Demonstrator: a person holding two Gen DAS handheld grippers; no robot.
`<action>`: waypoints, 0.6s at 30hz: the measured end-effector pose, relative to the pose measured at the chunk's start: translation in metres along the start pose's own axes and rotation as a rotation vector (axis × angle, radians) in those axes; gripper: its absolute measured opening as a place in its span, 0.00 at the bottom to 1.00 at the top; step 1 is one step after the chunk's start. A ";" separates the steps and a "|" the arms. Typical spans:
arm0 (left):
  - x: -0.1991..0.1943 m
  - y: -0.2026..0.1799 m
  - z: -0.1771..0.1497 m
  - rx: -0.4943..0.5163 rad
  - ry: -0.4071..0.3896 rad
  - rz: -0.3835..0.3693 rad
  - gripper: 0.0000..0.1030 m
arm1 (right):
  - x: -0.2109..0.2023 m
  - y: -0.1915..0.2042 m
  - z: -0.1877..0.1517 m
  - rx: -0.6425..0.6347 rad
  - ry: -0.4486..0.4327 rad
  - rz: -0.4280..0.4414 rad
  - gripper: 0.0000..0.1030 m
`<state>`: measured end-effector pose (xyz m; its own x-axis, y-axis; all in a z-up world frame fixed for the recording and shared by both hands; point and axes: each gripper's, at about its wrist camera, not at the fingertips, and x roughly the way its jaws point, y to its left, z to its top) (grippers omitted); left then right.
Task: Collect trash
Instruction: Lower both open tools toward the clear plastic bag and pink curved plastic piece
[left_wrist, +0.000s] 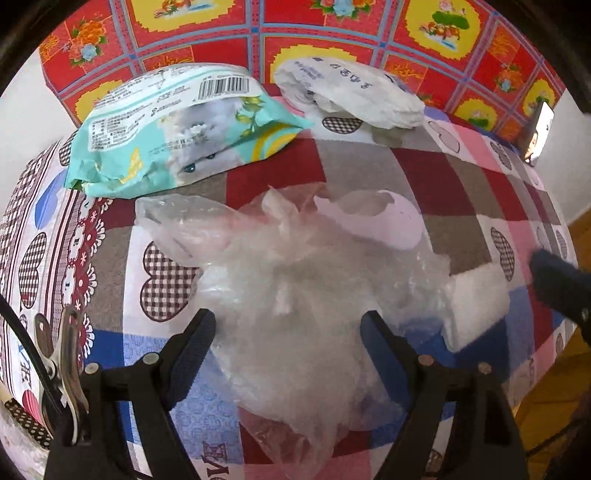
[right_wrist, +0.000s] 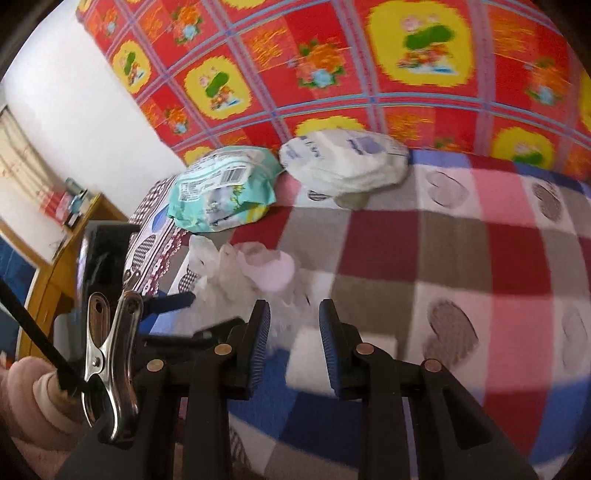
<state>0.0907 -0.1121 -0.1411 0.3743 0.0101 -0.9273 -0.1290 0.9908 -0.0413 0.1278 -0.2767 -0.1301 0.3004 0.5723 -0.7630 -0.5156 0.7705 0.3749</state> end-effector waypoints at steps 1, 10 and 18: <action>0.001 0.000 0.001 -0.007 -0.001 0.001 0.82 | 0.007 0.001 0.004 -0.012 0.007 0.002 0.28; 0.002 -0.001 -0.001 -0.019 -0.016 0.018 0.81 | 0.049 0.000 0.018 -0.007 0.091 0.083 0.34; 0.003 -0.002 -0.002 -0.028 -0.022 0.028 0.81 | 0.062 -0.004 0.020 0.033 0.110 0.135 0.22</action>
<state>0.0904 -0.1142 -0.1442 0.3903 0.0413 -0.9197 -0.1653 0.9859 -0.0259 0.1643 -0.2394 -0.1685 0.1399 0.6382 -0.7570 -0.5182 0.6987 0.4932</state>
